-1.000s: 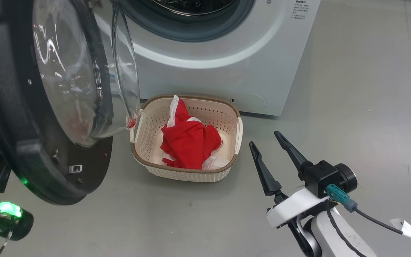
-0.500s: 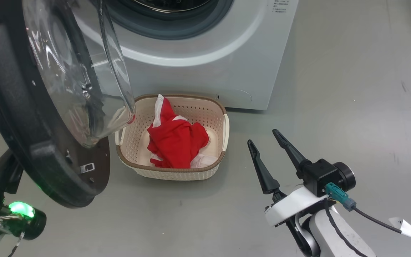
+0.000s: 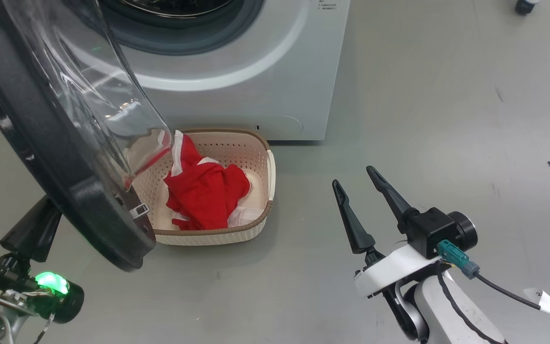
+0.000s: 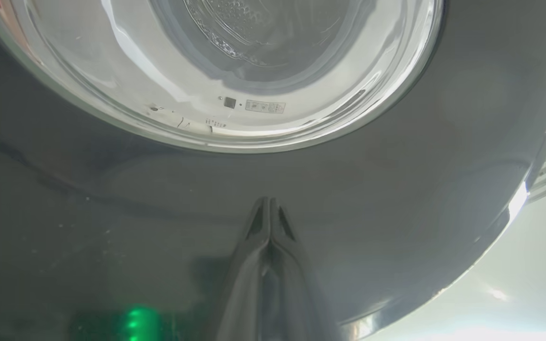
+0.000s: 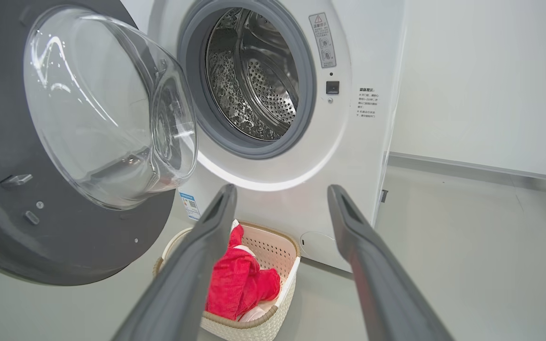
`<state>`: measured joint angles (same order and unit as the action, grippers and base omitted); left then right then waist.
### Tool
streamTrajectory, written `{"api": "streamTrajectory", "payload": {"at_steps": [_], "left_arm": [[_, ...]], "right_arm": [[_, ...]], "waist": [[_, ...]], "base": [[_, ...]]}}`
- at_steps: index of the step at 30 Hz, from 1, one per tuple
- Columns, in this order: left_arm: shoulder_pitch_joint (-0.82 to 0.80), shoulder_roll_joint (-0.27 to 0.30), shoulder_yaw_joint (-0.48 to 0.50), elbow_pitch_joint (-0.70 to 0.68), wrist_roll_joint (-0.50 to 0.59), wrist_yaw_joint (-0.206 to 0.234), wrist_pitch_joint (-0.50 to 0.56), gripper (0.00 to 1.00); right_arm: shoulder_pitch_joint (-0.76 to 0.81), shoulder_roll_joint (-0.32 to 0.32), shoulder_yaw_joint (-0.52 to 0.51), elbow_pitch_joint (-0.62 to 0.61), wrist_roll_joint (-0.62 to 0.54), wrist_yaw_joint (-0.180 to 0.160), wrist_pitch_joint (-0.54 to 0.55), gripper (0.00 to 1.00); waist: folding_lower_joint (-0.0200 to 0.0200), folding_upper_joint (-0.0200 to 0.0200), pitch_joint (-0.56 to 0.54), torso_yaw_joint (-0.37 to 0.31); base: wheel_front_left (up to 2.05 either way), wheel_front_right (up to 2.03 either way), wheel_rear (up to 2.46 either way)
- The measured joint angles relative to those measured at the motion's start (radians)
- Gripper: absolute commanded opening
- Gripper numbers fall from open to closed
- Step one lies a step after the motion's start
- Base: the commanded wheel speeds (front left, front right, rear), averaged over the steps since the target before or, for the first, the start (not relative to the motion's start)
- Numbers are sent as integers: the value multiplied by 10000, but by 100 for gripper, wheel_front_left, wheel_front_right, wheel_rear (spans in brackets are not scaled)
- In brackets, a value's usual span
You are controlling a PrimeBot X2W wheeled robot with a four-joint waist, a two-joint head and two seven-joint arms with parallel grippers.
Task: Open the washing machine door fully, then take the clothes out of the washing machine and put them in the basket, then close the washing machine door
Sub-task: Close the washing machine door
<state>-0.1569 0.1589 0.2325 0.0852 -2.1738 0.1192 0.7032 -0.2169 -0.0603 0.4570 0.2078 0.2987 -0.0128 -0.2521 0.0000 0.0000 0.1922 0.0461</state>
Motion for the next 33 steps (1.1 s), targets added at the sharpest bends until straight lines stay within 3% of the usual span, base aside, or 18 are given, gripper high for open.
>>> {"api": "streamTrajectory", "payload": {"at_steps": [33], "left_arm": [[-331,6,-397,-360,-616,6,-1452,0]], "right_arm": [[-25,13,84,-675,270,-339,0,100]], "waist": [[0,0,546,-2794]], "base": [[0,0,0]]}}
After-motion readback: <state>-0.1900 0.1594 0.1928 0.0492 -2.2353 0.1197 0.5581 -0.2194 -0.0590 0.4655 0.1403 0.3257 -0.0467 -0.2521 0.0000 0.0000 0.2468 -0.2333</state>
